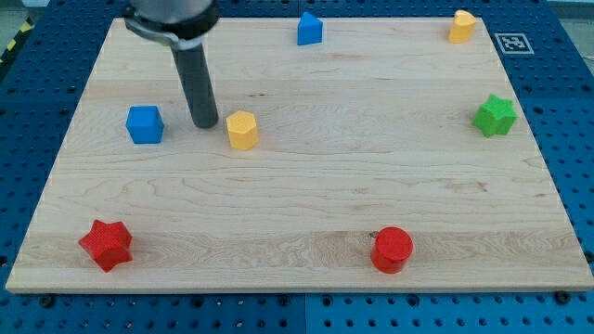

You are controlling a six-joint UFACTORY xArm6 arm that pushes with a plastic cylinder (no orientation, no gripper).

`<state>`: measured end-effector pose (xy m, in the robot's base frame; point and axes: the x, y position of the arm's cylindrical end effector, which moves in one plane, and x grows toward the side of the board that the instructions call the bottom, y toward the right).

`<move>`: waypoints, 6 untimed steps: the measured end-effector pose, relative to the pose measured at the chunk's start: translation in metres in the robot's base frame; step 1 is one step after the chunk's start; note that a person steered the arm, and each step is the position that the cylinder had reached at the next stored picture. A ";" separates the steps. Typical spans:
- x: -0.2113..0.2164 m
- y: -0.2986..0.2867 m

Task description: Move the yellow hexagon slightly towards the right

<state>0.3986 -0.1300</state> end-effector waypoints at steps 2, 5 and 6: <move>0.020 0.008; 0.020 0.050; 0.020 0.061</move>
